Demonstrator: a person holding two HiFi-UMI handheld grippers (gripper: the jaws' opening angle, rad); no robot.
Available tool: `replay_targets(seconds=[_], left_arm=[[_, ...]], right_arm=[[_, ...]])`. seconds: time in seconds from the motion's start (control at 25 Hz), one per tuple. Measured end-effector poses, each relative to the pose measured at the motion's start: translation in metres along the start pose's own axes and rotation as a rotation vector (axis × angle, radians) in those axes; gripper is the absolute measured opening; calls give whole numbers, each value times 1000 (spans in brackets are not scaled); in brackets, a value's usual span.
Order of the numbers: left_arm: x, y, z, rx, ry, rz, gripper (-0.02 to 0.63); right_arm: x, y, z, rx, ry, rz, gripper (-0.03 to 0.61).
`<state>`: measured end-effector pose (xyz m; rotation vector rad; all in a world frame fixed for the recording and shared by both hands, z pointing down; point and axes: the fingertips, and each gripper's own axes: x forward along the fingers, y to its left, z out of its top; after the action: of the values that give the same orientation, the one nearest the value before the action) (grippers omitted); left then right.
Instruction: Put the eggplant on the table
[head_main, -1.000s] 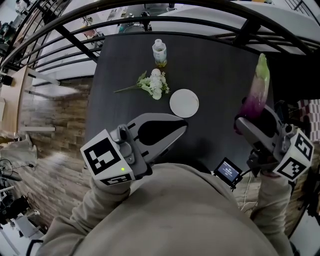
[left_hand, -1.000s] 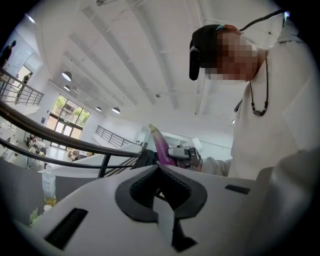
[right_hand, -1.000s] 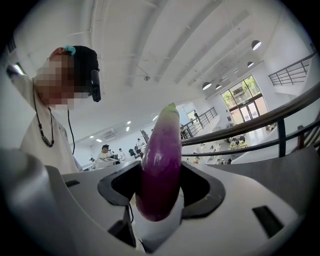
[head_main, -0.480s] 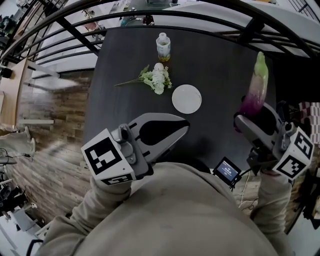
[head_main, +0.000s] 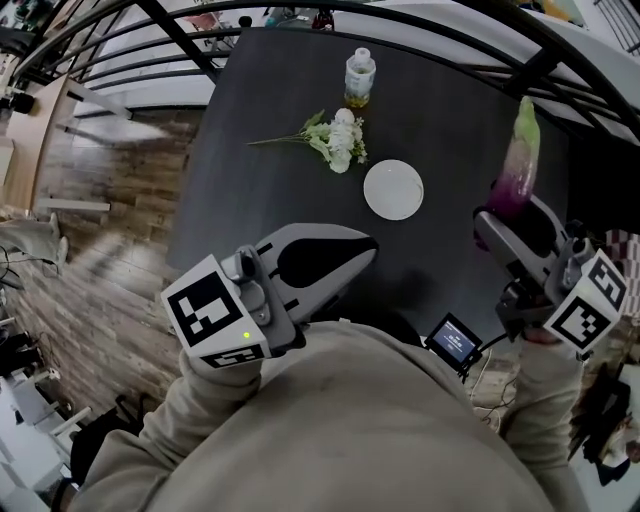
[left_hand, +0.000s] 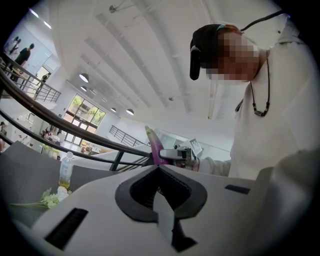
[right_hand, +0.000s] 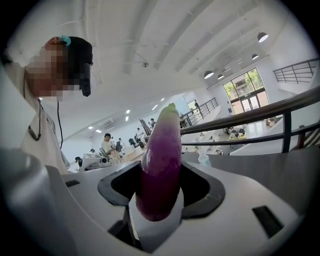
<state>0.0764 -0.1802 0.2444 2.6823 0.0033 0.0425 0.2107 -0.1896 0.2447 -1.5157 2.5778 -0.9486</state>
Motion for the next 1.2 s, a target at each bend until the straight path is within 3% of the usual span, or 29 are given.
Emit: replay_targets(seconds=[0.52,1.2], left_arm=[[-23,21,-27,-47,-20,107,5],[-51,15,-43,-104,-53,231,5]], right_arm=[[47,-26,-34,4,104,44,253],[89,-64,-82,-5,270,45,252]])
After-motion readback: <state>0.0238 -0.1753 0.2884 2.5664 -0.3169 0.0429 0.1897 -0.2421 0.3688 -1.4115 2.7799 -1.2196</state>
